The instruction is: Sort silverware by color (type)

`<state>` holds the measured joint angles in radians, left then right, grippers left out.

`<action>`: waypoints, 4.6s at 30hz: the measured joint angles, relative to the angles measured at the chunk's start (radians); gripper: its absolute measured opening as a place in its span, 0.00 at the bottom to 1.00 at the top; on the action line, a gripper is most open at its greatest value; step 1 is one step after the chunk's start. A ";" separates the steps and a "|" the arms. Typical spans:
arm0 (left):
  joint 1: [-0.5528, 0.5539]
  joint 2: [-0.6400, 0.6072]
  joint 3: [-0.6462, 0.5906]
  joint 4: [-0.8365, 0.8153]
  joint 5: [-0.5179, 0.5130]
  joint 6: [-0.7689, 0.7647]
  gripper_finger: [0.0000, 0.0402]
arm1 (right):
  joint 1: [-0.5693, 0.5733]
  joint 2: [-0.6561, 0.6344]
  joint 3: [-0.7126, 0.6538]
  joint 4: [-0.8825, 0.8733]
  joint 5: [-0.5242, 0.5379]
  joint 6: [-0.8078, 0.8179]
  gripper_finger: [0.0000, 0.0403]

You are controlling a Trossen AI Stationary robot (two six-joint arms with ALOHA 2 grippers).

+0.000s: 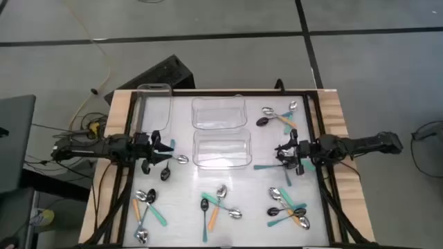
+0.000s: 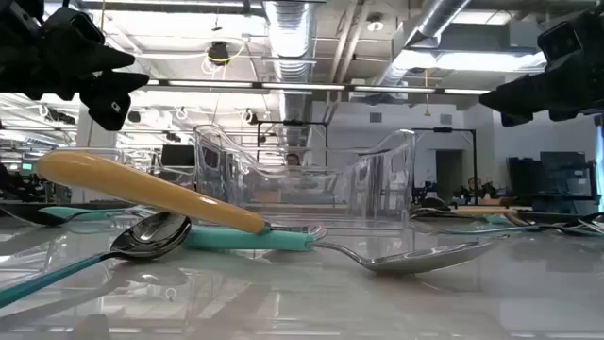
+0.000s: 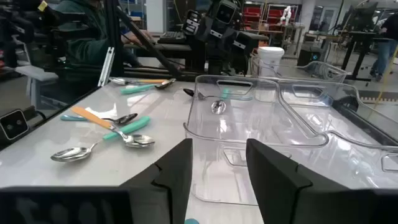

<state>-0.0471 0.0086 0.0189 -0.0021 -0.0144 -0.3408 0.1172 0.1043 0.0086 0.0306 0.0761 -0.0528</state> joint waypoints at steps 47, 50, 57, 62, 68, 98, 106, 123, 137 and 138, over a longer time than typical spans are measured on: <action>0.000 0.000 0.000 0.000 0.000 0.000 0.32 | 0.000 0.000 0.000 0.000 0.006 0.000 0.44; 0.000 0.000 0.000 0.000 0.000 0.000 0.32 | 0.000 0.000 0.000 0.000 0.006 0.000 0.44; 0.000 0.000 0.000 0.000 0.000 0.000 0.32 | 0.000 0.000 0.000 0.000 0.005 0.000 0.44; 0.000 0.000 0.000 0.000 0.000 0.000 0.32 | 0.000 0.000 0.000 0.000 0.005 0.000 0.44; 0.000 0.000 0.000 0.000 0.000 0.000 0.32 | 0.000 0.000 0.000 0.000 -0.002 0.000 0.44; 0.000 0.000 0.000 0.063 -0.261 0.077 0.32 | -0.005 0.000 0.000 0.086 0.013 -0.031 0.44; 0.015 0.015 0.001 0.303 -0.256 0.340 0.32 | -0.062 0.004 0.040 0.242 0.238 -0.028 0.44; 0.130 0.260 0.002 0.353 -0.229 0.327 0.32 | -0.291 0.619 0.495 -0.389 0.136 0.302 0.44; 0.130 0.260 0.002 0.348 -0.206 0.367 0.32 | -0.060 0.983 0.661 -0.725 -0.205 0.492 0.44; 0.130 0.260 0.002 0.344 -0.206 0.367 0.32 | -0.034 1.006 0.661 -0.723 -0.199 0.468 0.44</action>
<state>0.0834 0.2684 0.0204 0.3418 -0.2202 0.0261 0.0831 1.1099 0.6697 -0.6924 -0.1228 0.4150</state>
